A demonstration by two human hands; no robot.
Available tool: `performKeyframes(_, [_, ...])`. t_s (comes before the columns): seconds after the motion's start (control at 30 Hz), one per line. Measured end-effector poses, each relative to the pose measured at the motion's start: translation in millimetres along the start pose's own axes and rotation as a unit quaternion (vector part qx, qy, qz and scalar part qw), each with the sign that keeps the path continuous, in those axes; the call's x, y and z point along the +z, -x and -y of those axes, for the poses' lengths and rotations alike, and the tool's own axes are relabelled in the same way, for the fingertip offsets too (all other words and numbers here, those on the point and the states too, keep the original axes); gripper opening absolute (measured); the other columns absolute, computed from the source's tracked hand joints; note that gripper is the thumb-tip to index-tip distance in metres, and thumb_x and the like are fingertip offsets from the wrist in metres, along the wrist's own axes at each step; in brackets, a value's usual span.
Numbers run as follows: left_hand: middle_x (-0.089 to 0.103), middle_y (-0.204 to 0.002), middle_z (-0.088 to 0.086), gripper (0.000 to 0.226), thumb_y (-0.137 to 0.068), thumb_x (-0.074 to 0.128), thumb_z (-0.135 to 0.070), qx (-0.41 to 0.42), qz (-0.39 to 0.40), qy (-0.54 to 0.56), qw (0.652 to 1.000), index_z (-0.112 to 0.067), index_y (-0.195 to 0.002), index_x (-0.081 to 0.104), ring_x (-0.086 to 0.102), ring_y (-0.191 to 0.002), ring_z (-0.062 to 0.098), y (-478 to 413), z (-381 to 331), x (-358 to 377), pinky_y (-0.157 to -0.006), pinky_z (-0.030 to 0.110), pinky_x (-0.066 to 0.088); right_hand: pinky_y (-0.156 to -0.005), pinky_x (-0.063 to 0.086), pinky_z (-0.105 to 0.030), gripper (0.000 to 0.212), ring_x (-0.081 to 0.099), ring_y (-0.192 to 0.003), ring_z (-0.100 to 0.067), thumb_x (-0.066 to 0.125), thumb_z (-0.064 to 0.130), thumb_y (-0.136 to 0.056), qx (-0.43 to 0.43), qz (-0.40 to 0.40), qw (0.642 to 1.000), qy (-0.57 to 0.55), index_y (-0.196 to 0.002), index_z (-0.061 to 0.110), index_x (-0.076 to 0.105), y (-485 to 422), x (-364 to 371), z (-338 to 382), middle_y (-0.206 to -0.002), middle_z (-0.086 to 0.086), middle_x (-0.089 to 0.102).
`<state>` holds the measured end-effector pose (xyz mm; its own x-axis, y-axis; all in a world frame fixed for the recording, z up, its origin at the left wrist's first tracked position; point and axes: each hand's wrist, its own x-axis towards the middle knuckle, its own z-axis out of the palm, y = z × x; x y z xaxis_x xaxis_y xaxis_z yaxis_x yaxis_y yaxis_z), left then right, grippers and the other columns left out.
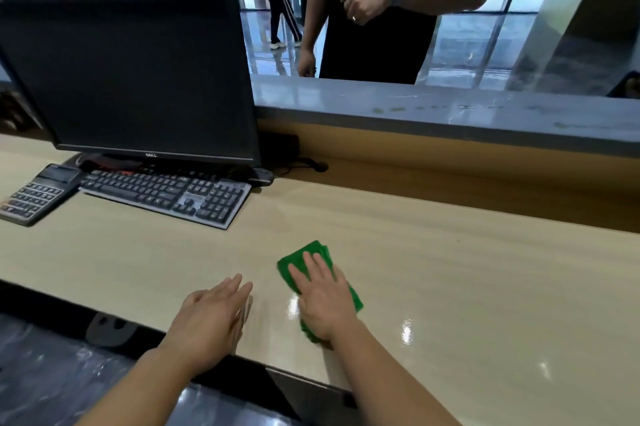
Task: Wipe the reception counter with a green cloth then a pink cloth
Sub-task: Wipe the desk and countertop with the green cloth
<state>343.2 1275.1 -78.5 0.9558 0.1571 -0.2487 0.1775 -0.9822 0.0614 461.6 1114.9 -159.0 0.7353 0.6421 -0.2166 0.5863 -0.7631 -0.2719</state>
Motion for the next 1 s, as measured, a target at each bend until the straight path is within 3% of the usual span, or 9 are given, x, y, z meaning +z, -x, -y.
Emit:
performKeyframes(0.17, [0.005, -0.162, -0.007, 0.058, -0.1, 0.036, -0.028, 0.017, -0.006, -0.005, 1.0, -0.031, -0.153, 0.013, 0.008, -0.148, 0.006, 12.8, -22.9, -3.0, -0.114, 0.027, 0.014, -0.12, 0.002, -0.04, 0.061, -0.009, -0.15, -0.017, 0.03, 0.028, -0.1, 0.14, -0.056, 0.988, -0.011, -0.155, 0.032, 0.004, 72.5, -16.6, -92.3, -0.163, 0.0, -0.011])
performKeyframes(0.3, [0.006, -0.162, -0.007, 0.061, -0.099, 0.039, -0.026, 0.031, -0.011, 0.002, 0.999, -0.03, -0.154, 0.013, 0.007, -0.148, 0.006, 23.6, -32.6, -5.9, -0.114, 0.028, 0.014, -0.121, 0.007, -0.042, 0.061, -0.008, -0.15, -0.018, 0.028, 0.029, -0.102, 0.274, -0.07, 0.959, -0.02, -0.155, 0.032, 0.0, 130.8, -21.6, -151.5, -0.163, -0.001, -0.011])
performKeyframes(0.5, [0.008, -0.162, -0.006, 0.057, -0.101, 0.036, -0.026, 0.039, -0.02, 0.018, 0.999, -0.029, -0.154, 0.014, 0.009, -0.148, 0.007, 44.1, -36.2, -8.0, -0.115, 0.029, 0.014, -0.119, 0.002, -0.05, 0.064, -0.014, -0.149, -0.028, 0.029, 0.027, -0.101, 0.4, -0.06, 0.909, -0.101, -0.155, 0.023, -0.005, 114.7, -16.1, -116.7, -0.161, -0.009, -0.018])
performKeyframes(0.6, [0.007, -0.162, -0.007, 0.06, -0.1, 0.039, -0.022, 0.033, -0.025, 0.017, 0.999, -0.03, -0.154, 0.013, 0.008, -0.148, 0.007, 50.9, -33.9, -7.8, -0.115, 0.03, 0.014, -0.118, 0.0, -0.051, 0.067, -0.015, -0.148, -0.029, 0.032, 0.024, -0.099, 0.343, -0.052, 0.931, -0.11, -0.155, 0.022, -0.004, 89.1, -2.4, -57.3, -0.161, -0.01, -0.018])
performKeyframes(0.77, [0.007, -0.162, -0.006, 0.061, -0.1, 0.041, -0.023, 0.032, -0.025, 0.012, 0.999, -0.03, -0.154, 0.012, 0.009, -0.148, 0.008, 58.9, -42.5, -8.8, -0.115, 0.031, 0.014, -0.117, -0.005, -0.052, 0.074, -0.018, -0.148, -0.027, 0.037, 0.015, -0.095, 0.149, 0.022, 0.986, -0.064, -0.155, 0.024, -0.005, 75.0, 19.4, 23.1, -0.16, -0.007, -0.022])
performKeyframes(0.9, [0.008, -0.162, -0.005, 0.061, -0.1, 0.041, -0.023, 0.037, -0.014, 0.006, 0.999, -0.029, -0.154, 0.012, 0.011, -0.148, 0.01, 59.8, -58.8, -8.7, -0.115, 0.032, 0.015, -0.118, -0.001, -0.046, 0.066, -0.013, -0.149, -0.018, 0.035, 0.021, -0.099, 0.06, 0.04, 0.997, -0.04, -0.155, 0.031, 0.003, 94.6, 16.1, -0.3, -0.162, 0.0, -0.016])
performKeyframes(1.0, [0.017, -0.161, -0.005, 0.058, -0.101, 0.04, -0.023, 0.054, -0.013, 0.01, 0.998, -0.027, -0.153, 0.016, 0.015, -0.147, 0.011, 56.6, -79.1, -11.8, -0.114, 0.033, 0.017, -0.119, 0.001, -0.043, 0.064, -0.011, -0.149, -0.016, 0.035, 0.023, -0.1, 0.097, 0.017, 0.995, -0.035, -0.155, 0.032, 0.005, 124.0, 8.5, -44.4, -0.162, 0.001, -0.014])
